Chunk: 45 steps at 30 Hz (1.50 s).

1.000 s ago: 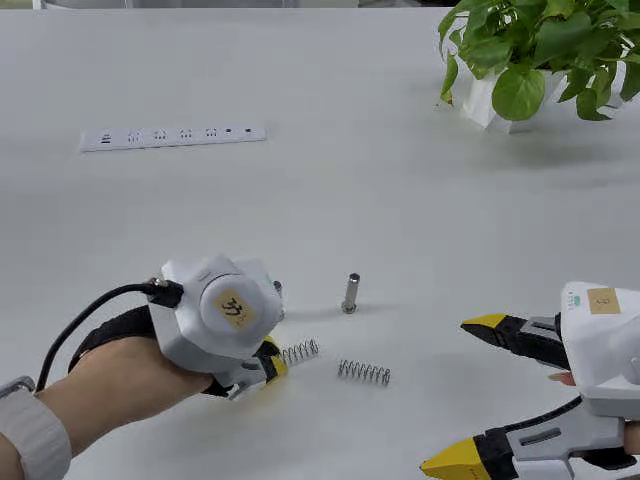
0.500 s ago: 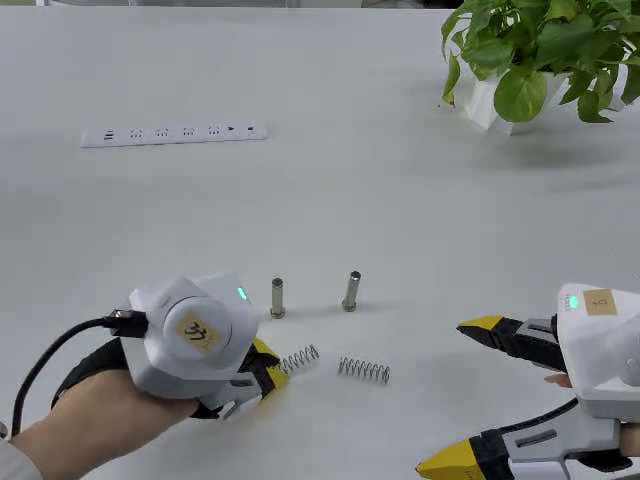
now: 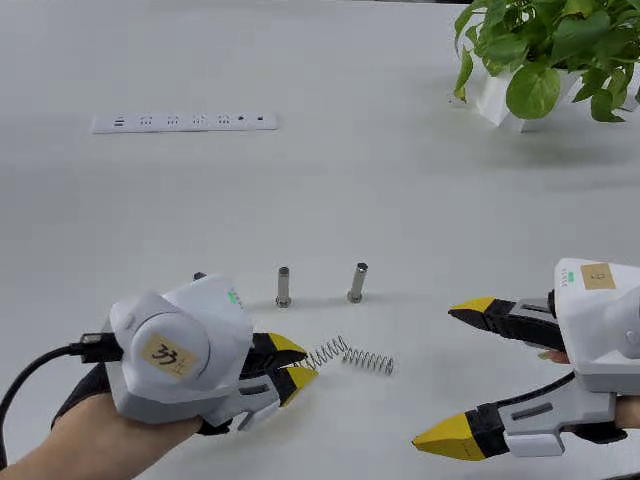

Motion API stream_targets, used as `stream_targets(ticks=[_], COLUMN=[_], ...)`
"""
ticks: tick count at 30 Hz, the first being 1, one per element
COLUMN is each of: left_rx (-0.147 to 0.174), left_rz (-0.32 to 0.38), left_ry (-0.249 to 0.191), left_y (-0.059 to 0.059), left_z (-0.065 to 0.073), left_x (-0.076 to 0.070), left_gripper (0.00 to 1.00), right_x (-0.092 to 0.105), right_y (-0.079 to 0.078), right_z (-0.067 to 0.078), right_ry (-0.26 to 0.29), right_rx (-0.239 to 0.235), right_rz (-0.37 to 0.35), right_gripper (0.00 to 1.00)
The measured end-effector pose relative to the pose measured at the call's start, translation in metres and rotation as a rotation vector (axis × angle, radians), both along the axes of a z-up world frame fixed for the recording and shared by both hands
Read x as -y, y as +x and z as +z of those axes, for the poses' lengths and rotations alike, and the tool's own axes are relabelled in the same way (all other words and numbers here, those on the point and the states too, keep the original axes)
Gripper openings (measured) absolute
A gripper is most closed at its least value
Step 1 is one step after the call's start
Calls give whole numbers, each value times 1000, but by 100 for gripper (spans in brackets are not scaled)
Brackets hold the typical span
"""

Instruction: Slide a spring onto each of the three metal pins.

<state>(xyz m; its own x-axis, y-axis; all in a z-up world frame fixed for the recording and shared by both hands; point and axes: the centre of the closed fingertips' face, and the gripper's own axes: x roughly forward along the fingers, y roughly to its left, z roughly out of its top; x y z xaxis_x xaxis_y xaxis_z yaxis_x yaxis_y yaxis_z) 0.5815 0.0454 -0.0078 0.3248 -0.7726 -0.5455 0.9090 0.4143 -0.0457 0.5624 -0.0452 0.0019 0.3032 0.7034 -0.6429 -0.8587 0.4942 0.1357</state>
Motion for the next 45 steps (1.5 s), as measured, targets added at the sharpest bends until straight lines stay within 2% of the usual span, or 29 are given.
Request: stream_targets(ticks=[2,8,10,13,15,17,28,33,37,45], left_rx=[12,33,34,34,45,40,45,46,53,69], left_rz=[-6,1,6,8,3,5,-13,-25,-36,-58], left_ry=[-31,-84,-85,-109,-120,-131,-165,-171,-173,-175], left_y=[-3,-11,-13,-17,-19,-21,-25,-27,-27,-28], left_z=[4,12,13,16,18,18,25,27,29,31], left_x=[3,4,4,5,7,8,11,12,12,12], left_gripper=[6,6,6,6,6,6,6,6,6,6], right_x=[-2,-8,-10,-16,-20,-23,-49,-55,-59,-63], right_y=[0,-1,-1,0,0,0,-4,-7,-10,-12], right_z=[2,7,8,13,16,18,38,37,39,37], right_ry=[-7,-9,-13,-13,-10,-14,-6,-29,-20,-21], right_rx=[2,-3,-6,-4,-4,-10,-22,-30,-44,-65], right_rz=[14,54,66,92,107,126,252,312,346,384], right_gripper=[89,81,79,74,74,71,52,43,30,19])
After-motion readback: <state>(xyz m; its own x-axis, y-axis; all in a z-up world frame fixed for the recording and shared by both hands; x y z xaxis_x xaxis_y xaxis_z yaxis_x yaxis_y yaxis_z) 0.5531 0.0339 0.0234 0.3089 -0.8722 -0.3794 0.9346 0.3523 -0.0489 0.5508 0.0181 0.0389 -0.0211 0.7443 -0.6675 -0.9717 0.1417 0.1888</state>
